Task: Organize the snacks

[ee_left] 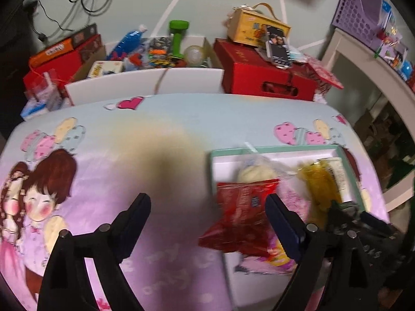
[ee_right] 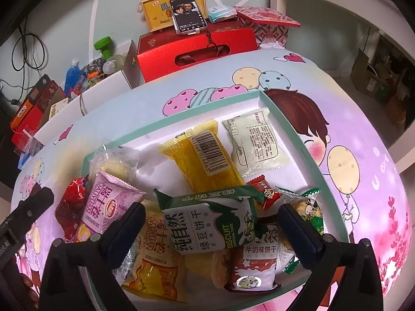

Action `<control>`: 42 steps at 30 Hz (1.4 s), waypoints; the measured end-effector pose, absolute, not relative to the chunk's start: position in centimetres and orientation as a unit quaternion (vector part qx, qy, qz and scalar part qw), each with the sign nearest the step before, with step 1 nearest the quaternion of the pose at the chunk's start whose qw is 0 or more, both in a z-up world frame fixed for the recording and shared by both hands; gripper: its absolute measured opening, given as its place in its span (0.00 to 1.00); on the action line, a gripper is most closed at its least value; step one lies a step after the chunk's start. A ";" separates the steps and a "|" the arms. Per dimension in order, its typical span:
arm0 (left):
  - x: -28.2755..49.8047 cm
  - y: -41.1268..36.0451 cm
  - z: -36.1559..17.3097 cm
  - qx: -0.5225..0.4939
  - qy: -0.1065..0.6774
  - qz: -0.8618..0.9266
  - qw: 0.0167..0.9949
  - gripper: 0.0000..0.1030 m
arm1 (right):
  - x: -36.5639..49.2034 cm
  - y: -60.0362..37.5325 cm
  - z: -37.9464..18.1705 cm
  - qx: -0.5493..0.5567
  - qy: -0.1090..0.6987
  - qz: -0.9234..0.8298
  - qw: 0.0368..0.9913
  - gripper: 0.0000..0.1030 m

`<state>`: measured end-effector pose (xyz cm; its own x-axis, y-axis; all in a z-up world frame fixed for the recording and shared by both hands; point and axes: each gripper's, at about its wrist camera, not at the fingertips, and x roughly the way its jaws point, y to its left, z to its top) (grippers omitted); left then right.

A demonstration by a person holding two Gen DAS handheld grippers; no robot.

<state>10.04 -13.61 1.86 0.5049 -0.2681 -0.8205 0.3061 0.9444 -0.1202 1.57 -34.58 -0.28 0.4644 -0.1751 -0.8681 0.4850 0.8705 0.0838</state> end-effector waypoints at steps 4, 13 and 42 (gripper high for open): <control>9.4 -12.8 2.0 0.033 0.465 -0.148 0.872 0.94 | 1.3 -34.0 0.3 0.154 0.473 -0.193 0.845 1.00; 6.2 -10.6 3.2 0.058 0.445 -0.108 0.887 0.94 | 0.1 -31.9 2.6 0.123 0.456 -0.179 0.863 1.00; -0.5 -3.9 -0.3 0.062 0.502 -0.012 0.862 0.94 | -5.7 -25.9 1.3 0.063 0.472 -0.158 0.865 1.00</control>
